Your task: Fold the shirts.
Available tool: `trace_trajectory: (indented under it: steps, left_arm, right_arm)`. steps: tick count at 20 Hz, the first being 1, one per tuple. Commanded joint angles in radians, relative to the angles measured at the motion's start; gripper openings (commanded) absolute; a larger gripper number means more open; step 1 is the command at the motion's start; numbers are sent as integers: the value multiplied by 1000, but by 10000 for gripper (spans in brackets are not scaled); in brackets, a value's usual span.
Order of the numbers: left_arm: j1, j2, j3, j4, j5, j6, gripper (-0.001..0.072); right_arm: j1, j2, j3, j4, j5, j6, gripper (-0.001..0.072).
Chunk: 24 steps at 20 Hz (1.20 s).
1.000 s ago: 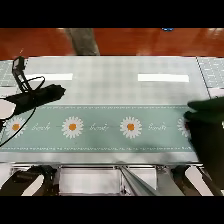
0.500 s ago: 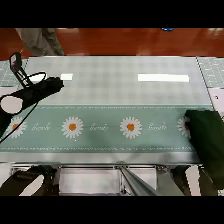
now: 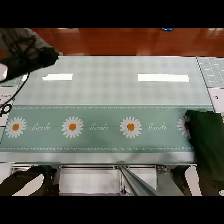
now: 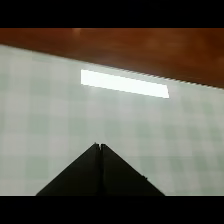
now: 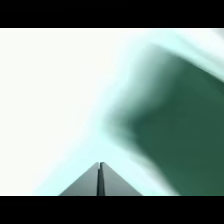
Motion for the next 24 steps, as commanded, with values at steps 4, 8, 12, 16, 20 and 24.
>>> trace_trajectory:
  steps: [4, 8, 12, 16, 20, 24]
  left_arm:
    - [-146, -148, 171, 138, -397, -24, 16]
    - [-128, -219, 96, 312, -515, -185, 17]
    - [-148, -224, 88, 312, -553, -185, 17]
    - [-161, -224, 7, 311, -513, -210, 17]
    - [-160, -225, -12, 312, -539, -208, 17]
    - [-160, -225, -12, 312, -555, -208, 17]
  right_arm:
    - [836, -321, 3, -227, -236, 34, 23]
    - [898, -597, 2, -451, 37, 132, 23]
    - [908, -625, 56, -420, 33, 116, 23]
    - [919, -668, 172, -456, 33, 106, 24]
    - [919, -669, 173, -487, -6, 106, 24]
    - [919, -668, 172, -493, 10, 106, 24]
